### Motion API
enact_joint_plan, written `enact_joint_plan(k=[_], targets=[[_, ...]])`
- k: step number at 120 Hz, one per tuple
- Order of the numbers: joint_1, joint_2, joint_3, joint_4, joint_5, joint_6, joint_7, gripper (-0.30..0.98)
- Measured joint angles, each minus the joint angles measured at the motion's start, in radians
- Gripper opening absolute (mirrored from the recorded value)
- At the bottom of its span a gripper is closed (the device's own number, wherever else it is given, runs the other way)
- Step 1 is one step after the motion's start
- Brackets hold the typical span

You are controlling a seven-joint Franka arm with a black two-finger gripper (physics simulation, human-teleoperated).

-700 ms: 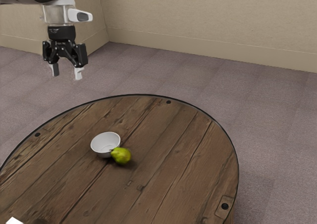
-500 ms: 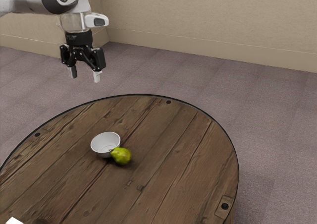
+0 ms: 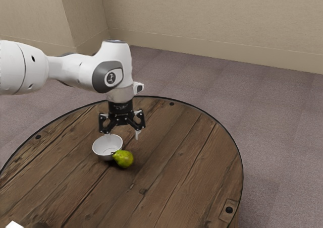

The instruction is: Place the pear in the bowl.

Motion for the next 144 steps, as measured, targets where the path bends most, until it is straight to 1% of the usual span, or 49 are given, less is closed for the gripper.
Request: enact_joint_plan(k=[17, 31, 53, 70, 88, 108, 129, 144], targets=[[0.01, 0.01, 0.009, -0.073, 0.002, 0.123, -0.203, 0.67], [0.012, 0.046, 0.012, -0.098, 0.03, 0.212, -0.338, 0.67], [0.011, 0.056, 0.013, -0.202, 0.049, 0.395, -0.512, 0.66], [0.012, 0.062, 0.013, -0.224, 0.051, 0.496, -0.615, 0.66], [0.016, 0.066, 0.013, -0.245, 0.052, 0.545, -0.701, 0.66], [0.019, 0.071, 0.013, -0.265, 0.052, 0.568, -0.775, 0.65], [0.019, 0.079, 0.013, -0.27, 0.052, 0.576, -0.833, 0.53], [0.02, 0.081, 0.013, -0.272, 0.052, 0.574, -0.866, 0.48]])
